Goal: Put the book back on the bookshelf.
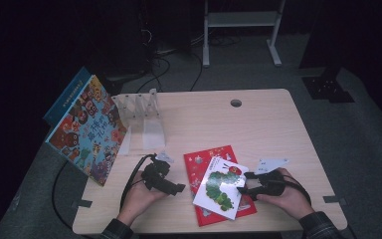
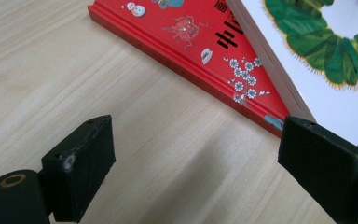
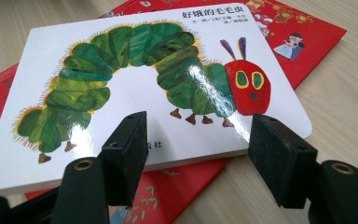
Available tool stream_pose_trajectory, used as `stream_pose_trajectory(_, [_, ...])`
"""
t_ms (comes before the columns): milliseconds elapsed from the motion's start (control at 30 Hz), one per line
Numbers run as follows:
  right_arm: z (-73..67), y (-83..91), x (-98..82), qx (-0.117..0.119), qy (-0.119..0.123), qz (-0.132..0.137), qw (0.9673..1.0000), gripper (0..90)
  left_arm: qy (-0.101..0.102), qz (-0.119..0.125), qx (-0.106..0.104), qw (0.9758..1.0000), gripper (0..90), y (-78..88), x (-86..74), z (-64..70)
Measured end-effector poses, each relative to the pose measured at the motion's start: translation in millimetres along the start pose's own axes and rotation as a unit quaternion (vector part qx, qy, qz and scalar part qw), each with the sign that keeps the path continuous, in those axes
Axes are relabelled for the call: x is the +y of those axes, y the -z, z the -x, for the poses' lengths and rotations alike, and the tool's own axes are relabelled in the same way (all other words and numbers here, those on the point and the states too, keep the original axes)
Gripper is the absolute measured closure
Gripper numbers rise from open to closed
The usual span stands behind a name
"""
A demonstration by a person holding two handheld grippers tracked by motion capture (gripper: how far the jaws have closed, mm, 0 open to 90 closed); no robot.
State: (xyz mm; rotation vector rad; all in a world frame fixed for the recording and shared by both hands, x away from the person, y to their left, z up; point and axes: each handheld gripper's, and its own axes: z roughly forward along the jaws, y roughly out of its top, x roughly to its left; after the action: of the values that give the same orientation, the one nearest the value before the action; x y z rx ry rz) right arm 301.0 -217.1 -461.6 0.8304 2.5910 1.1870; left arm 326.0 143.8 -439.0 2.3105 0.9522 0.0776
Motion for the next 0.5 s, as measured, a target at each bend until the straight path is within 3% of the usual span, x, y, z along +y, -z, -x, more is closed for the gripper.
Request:
stream_pose_trajectory(200, [-5.9, -3.7, 4.2, 0.0, 0.011, -0.002, 0.9999, 37.3, -0.001, 0.002, -0.003, 1.0, 9.7, -0.2, 0.6, 2.8])
stream_pose_trajectory(367, [-8.2, 2.8, -1.8, 0.013, 0.013, -0.005, 0.9998, 37.5, 0.0, 0.0, -0.004, 1.0, 9.8, -0.6, -0.3, 1.8])
stream_pose_trajectory(500, [-12.3, 3.5, -5.6, 0.013, 0.029, -0.02, 0.9993, 38.5, 0.001, 0.0, -0.004, 1.0, 9.8, -0.4, -0.2, 1.1])
